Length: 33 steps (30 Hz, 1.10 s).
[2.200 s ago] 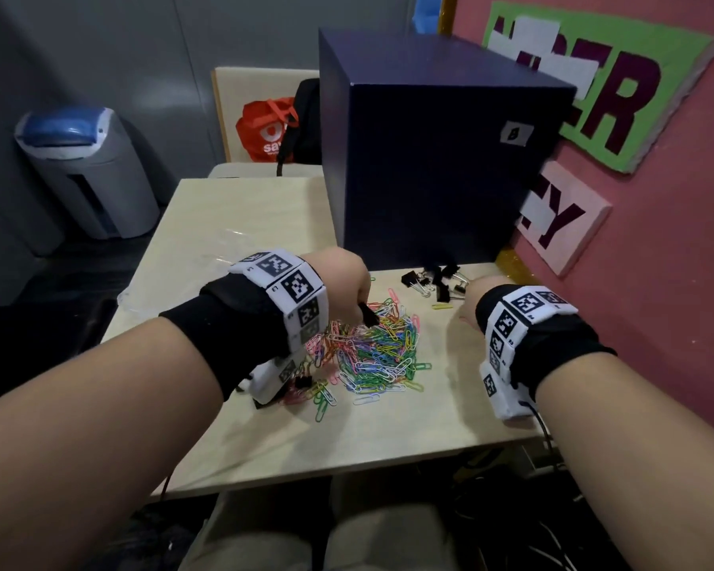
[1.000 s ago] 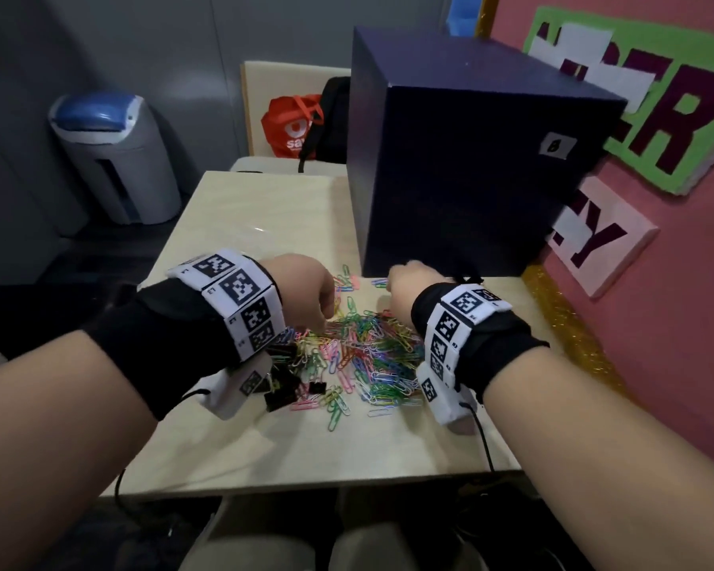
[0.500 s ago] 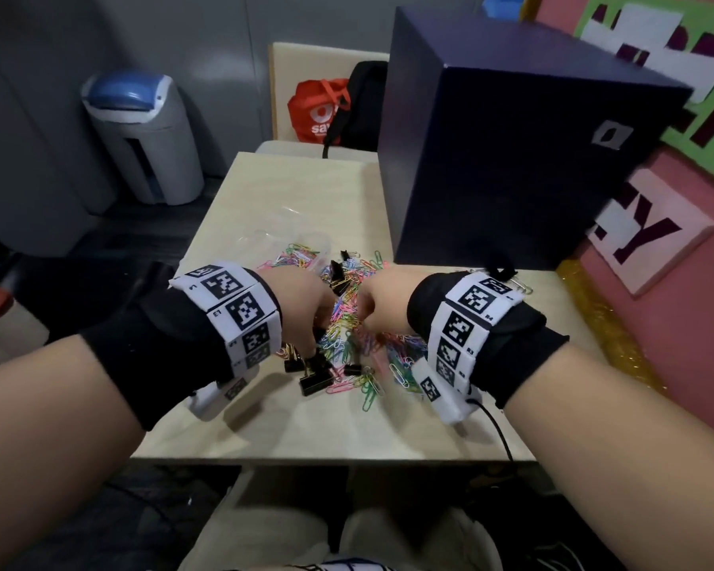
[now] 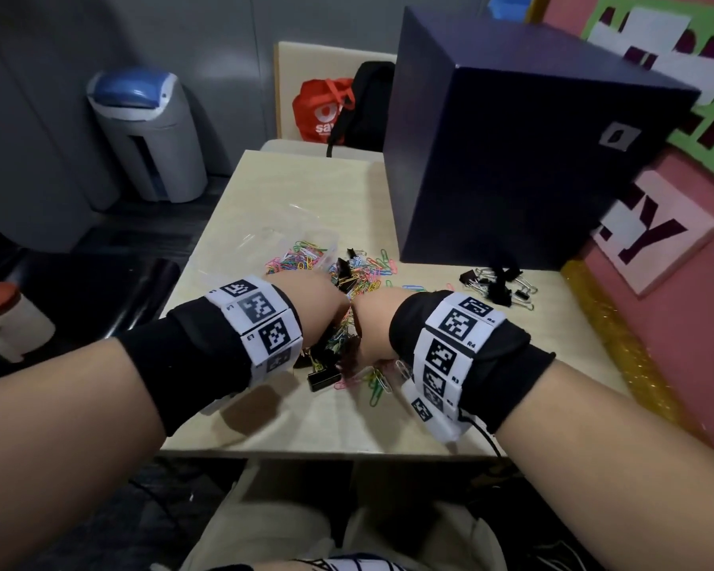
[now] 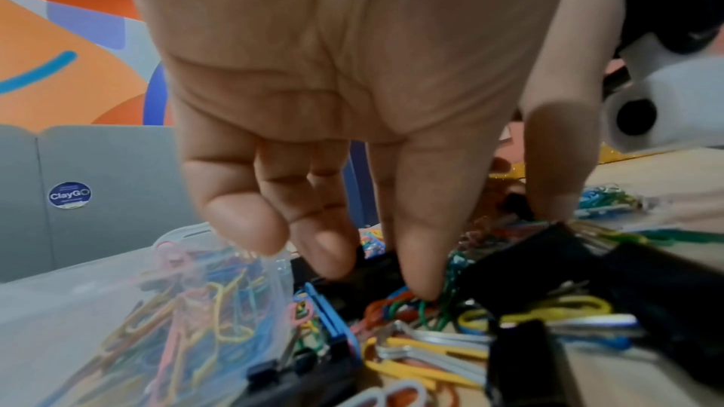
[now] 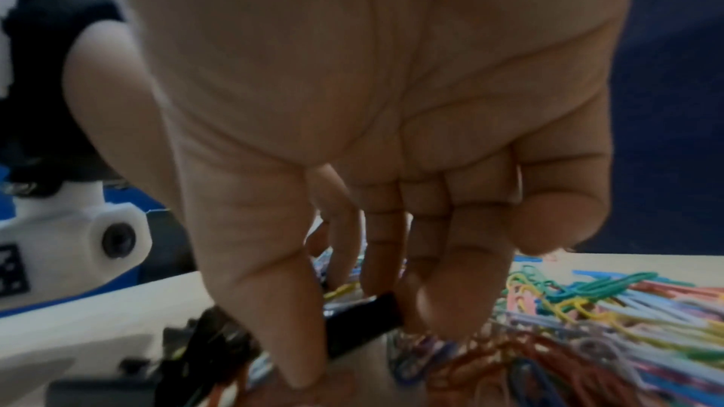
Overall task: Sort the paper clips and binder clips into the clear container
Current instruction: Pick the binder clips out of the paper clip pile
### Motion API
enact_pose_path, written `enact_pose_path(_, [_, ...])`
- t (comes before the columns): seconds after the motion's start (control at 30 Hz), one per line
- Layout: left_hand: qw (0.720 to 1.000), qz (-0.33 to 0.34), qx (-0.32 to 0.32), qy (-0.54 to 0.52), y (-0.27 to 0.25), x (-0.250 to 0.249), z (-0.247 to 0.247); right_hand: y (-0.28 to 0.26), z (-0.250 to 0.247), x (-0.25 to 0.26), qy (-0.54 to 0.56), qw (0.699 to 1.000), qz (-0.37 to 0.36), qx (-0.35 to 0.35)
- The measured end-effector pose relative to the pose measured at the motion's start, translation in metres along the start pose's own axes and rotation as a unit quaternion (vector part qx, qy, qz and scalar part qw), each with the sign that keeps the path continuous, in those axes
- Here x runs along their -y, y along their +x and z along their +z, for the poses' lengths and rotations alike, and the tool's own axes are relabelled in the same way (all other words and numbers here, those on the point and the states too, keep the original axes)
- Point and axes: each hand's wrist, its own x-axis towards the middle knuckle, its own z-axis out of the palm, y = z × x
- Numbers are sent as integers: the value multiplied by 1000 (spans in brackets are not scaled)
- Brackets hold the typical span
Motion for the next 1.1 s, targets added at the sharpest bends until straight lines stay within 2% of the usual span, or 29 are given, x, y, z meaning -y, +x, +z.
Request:
enact_pose_path(0.1, [1000,-8,-7,-5,0,0,0,1,3,-10,80,996,26,18])
enact_pose_path(0.2, [999,-17,-22,-24,1,2,1,2,2,-23,62,996,62,-10])
enact_pose_path(0.43, [993,-24,-58,-101,14,5,-16,0,4,-52,122,985,91,-76])
enact_pose_path(0.57, [981,-38,-75,-176,20,6,-30,-5,5,-63,105,987,95,-77])
enact_pose_path(0.83, [943,-36,-94,-319,47,-2,-49,-14,15,-93,181,965,169,-81])
enact_pose_path(0.97, [921,-26,-124,-368,67,-19,-55,-16,19,-112,222,940,251,-72])
enact_pose_path(1.1, [878,-28,-173,-445,85,-40,-59,-14,25,-129,220,919,312,-101])
